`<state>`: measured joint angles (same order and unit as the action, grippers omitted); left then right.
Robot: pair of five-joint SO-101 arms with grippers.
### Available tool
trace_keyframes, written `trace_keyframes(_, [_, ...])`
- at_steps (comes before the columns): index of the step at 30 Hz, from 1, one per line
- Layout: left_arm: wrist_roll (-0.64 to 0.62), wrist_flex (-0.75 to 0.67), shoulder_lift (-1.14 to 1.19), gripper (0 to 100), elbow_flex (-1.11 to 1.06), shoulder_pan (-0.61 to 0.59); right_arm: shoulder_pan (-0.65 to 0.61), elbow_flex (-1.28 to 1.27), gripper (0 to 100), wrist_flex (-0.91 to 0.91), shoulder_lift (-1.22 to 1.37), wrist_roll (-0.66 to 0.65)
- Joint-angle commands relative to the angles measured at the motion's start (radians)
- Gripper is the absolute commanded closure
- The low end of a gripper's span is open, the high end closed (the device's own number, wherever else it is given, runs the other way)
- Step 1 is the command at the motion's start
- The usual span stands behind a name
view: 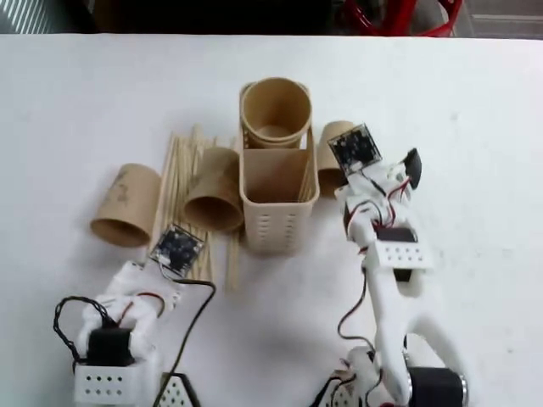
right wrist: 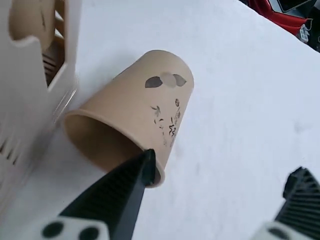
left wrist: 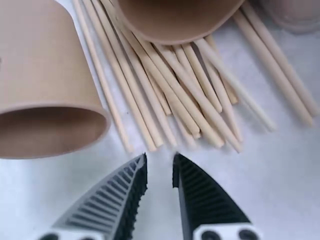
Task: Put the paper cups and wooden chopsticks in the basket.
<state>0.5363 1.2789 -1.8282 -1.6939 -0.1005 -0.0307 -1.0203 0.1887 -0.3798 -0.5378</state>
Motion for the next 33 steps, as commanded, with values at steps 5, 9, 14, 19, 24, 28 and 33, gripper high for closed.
trace_keyframes(5, [0.003,0.015,0.007,90,0.002,-0.005,-0.001,0.038,59.8,-0.051,0.035,0.002])
trace_keyframes(9, [0.003,0.015,0.007,90,0.002,-0.005,-0.010,0.012,57.0,-0.064,0.038,-0.068])
trace_keyframes(14, [0.003,0.015,0.007,90,0.002,-0.005,-0.002,0.012,54.3,-0.061,0.042,-0.060])
trace_keyframes(19, [0.003,0.015,0.007,90,0.002,-0.005,-0.016,0.018,54.4,-0.064,0.045,-0.055])
trace_keyframes(24, [0.003,0.015,0.007,90,0.002,-0.005,0.005,0.003,54.4,-0.058,0.045,-0.066])
trace_keyframes(28, [0.003,0.015,0.007,90,0.002,-0.005,0.007,0.000,57.8,-0.062,0.045,-0.064])
trace_keyframes(33, [0.003,0.015,0.007,90,0.002,-0.005,0.016,-0.005,74.2,-0.116,0.045,-0.058])
